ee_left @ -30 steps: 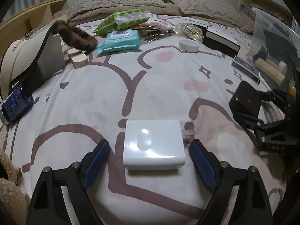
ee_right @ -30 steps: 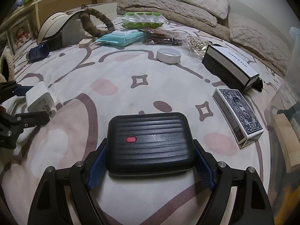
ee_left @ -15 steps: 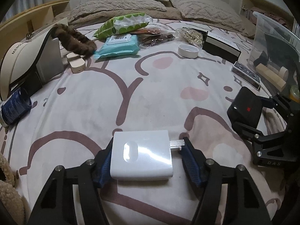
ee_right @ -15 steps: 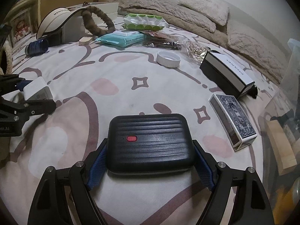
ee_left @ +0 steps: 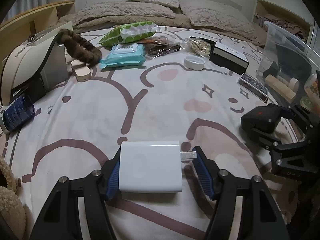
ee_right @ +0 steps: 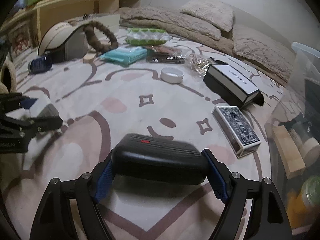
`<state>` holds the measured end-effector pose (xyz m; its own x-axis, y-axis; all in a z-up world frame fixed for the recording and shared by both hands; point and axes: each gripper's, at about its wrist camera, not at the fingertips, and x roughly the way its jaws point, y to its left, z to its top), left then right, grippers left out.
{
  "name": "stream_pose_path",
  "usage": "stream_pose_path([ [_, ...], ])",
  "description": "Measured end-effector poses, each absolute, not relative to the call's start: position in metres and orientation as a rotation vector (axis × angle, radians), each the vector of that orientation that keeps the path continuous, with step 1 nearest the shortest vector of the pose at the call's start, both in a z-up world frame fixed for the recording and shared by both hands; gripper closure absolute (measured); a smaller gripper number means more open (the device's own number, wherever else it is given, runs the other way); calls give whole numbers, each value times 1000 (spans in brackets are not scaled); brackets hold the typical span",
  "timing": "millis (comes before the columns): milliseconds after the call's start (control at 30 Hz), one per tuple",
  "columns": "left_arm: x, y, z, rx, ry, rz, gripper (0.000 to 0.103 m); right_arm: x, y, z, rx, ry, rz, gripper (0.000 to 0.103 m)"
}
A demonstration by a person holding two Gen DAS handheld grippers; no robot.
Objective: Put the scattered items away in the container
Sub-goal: 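Lift the white charger and black power bank off the mattress with both grippers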
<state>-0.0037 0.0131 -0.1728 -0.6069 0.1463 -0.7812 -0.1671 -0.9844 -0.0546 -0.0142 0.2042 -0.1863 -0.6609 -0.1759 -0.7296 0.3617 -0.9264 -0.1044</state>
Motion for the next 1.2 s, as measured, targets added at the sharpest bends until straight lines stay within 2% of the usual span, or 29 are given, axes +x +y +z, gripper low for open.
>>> stream_pose_path([
  [167,1,13,-167,-1271,14,2677,37,-10,211,-180,1111,238,-2585,22],
  [367,5,14,-167,-1272,-6,2675,37,-11,202,-185,1135,258,-2565,22],
  [533,4,14,-167,-1272,-16,2672,37,-26,208,-183,1179,113,-2582,22],
  [667,2,13,-166,-1275,-34,2667,37,-40,204,-184,1231,69,-2597,22],
  [967,-3,3,-164,-1278,-91,2667,37,-67,196,-202,1387,44,-2626,21],
  [1200,-6,-2,-163,-1280,-119,2670,37,-64,181,-210,1417,191,-2688,18],
])
